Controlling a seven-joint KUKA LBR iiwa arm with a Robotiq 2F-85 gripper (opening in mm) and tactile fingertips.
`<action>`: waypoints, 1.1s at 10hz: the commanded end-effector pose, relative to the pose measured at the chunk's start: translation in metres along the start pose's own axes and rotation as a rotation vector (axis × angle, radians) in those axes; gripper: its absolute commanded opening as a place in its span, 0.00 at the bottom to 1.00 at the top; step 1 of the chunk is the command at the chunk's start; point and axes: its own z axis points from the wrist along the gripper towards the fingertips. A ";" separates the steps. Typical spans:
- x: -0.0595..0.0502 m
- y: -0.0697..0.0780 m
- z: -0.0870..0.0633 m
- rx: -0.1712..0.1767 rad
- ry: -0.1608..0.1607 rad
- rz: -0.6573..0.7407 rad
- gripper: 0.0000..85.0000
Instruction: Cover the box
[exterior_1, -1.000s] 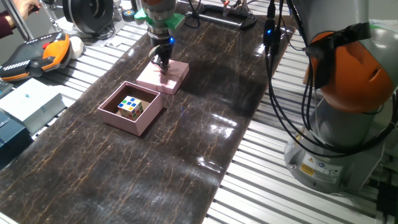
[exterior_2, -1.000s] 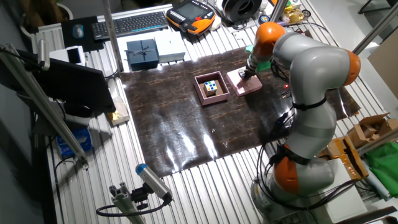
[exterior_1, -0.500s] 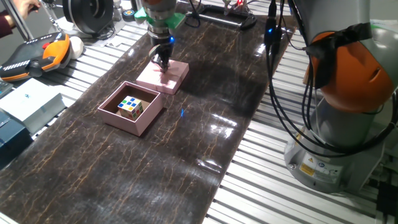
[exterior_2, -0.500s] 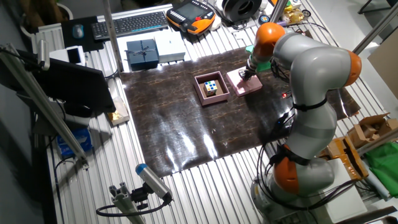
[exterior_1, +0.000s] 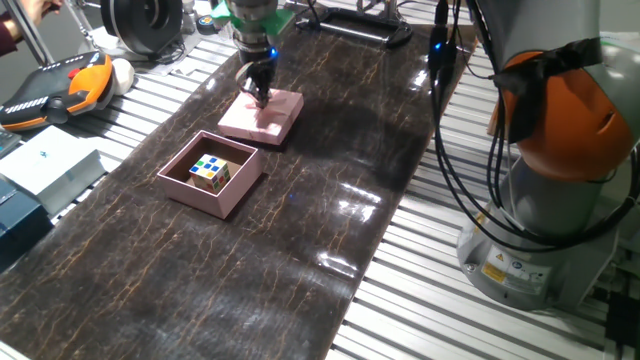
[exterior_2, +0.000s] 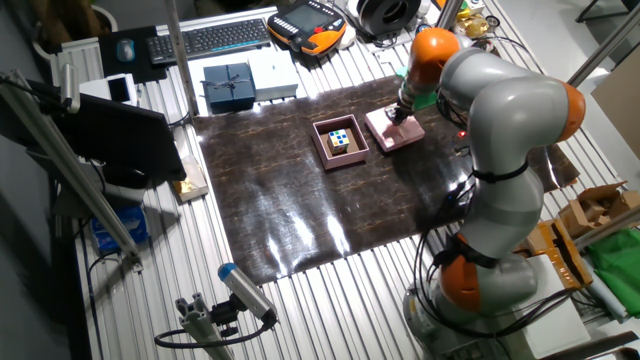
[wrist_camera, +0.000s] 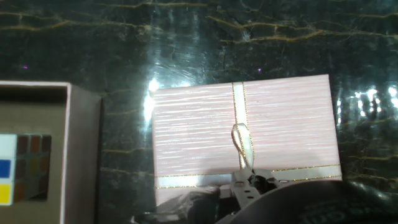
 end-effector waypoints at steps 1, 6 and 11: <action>0.000 0.000 -0.006 0.000 -0.003 0.002 0.01; 0.000 0.013 -0.054 0.008 -0.024 0.029 0.01; -0.001 0.049 -0.075 0.017 -0.026 0.055 0.01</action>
